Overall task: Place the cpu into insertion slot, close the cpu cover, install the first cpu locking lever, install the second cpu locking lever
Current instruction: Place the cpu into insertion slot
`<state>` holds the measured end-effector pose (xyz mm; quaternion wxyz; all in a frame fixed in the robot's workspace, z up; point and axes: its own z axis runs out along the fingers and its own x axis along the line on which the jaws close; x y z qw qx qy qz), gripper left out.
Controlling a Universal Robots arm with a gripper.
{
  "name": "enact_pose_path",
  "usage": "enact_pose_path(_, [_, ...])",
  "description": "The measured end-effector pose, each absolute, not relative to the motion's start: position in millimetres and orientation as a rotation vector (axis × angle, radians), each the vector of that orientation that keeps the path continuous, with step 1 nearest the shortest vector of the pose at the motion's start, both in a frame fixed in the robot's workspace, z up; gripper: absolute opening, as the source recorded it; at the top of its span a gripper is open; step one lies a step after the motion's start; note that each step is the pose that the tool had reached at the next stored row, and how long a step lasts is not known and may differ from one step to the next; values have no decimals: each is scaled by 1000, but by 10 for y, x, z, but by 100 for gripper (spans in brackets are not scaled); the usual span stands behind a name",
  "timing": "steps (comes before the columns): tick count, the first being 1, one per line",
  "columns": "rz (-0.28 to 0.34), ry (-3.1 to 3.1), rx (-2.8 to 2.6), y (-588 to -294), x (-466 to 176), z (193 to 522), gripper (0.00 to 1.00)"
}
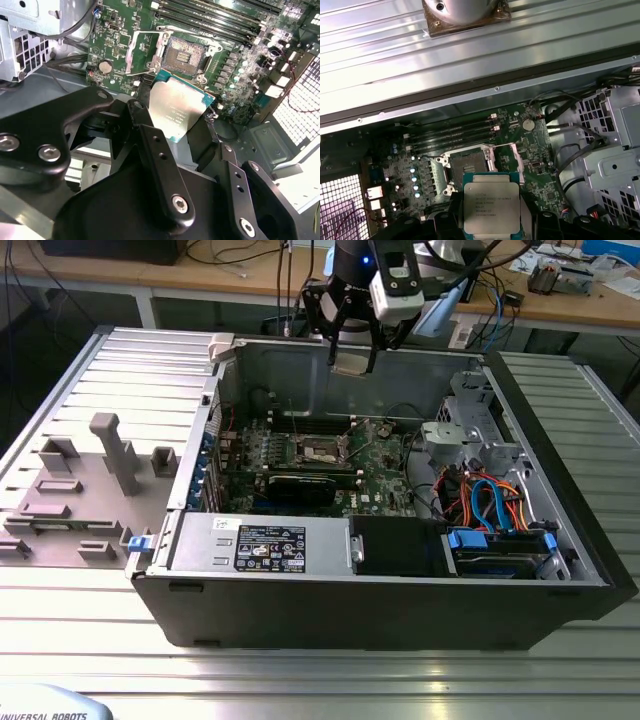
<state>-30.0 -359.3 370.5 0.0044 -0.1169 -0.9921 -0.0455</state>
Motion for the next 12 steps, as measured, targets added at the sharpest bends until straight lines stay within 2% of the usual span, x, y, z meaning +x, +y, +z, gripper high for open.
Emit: enact_pose_path(12, [-143,-3101,-433,-3593,-300,3704,54])
